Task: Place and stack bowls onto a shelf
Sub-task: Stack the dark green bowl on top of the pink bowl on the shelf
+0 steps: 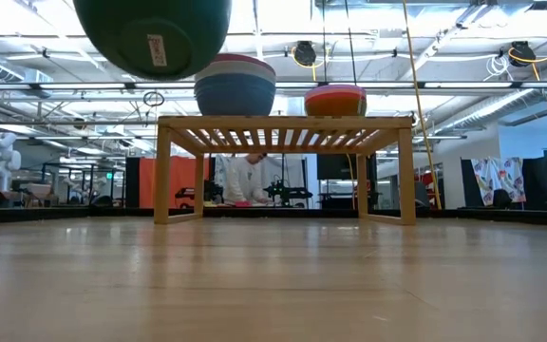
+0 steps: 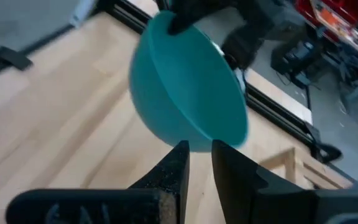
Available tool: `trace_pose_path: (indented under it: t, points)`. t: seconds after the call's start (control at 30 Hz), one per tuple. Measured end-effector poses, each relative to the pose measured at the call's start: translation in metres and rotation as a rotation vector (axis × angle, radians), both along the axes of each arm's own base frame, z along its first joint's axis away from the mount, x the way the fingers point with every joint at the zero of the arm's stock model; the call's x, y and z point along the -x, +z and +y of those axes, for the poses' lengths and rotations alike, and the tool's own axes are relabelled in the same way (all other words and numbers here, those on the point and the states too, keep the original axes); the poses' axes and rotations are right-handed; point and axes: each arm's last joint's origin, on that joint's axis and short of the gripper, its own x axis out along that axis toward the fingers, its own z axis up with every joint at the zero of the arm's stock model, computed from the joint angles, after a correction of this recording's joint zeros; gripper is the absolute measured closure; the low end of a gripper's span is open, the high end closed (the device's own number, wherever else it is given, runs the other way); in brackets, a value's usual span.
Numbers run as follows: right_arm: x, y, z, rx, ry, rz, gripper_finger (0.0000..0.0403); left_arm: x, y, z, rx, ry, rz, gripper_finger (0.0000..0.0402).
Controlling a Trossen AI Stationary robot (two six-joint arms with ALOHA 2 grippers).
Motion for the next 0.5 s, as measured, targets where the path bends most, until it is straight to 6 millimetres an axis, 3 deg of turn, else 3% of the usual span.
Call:
trace_pose_path:
  t: [0.27,0.5]
  points:
    - [-0.002,0.001,0.003,-0.054,0.077,-0.014,0.0342,0.000,0.001,0.000,0.010,-0.017,-0.009,0.0392]
    - [-0.019,-0.015,0.006,-0.064,0.107,-0.012,0.0342,-0.004,0.002,-0.001,0.036,-0.017,-0.051,0.0392]
